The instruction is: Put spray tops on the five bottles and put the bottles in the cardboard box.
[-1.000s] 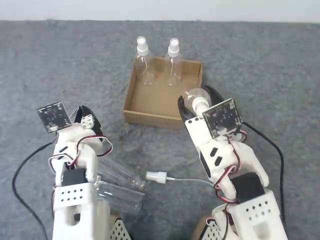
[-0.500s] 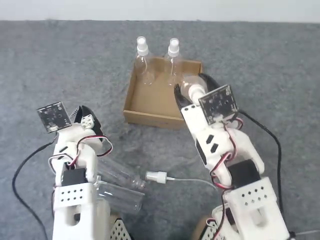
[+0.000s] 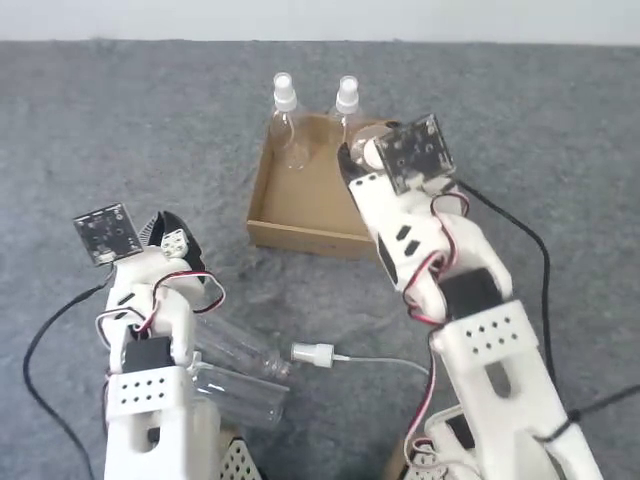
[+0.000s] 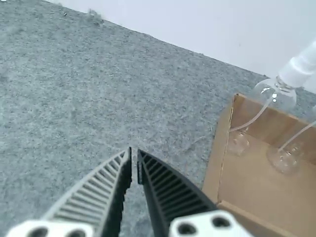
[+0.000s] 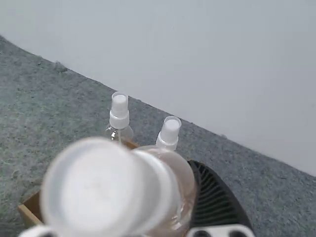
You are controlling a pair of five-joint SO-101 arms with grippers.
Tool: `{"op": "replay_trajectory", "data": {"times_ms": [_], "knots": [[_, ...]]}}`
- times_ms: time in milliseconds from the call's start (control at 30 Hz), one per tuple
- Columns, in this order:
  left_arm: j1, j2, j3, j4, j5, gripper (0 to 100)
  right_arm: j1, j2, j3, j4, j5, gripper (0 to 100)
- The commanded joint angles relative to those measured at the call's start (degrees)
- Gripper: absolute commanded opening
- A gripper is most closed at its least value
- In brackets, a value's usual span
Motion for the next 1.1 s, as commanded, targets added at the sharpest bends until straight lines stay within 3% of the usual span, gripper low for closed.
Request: {"op": "replay_trajectory", "data": {"times_ms": [0, 267, 500, 667, 1067], "knots": [[-0.3, -1.3, -0.4, -1.8, -0.4, 2, 3.0, 3.7, -7.2, -1.6, 0.4, 1.7], [0.0, -1.3, 0.1, -2.0, -3.5, 2, 5.7, 13.1, -12.5, -1.5, -5.1, 1.7], [0.0, -1.3, 3.4, -9.0, -3.7, 2, 5.5, 18.5, -15.7, -1.6, -5.4, 1.7], [0.0, -1.3, 3.5, -9.2, -3.8, 2, 5.8, 21.8, -18.1, -1.5, -9.7, 1.7], [0.0, -1.3, 3.5, -9.3, -3.8, 2, 5.8, 29.5, -22.2, -1.6, -10.1, 1.7]]}}
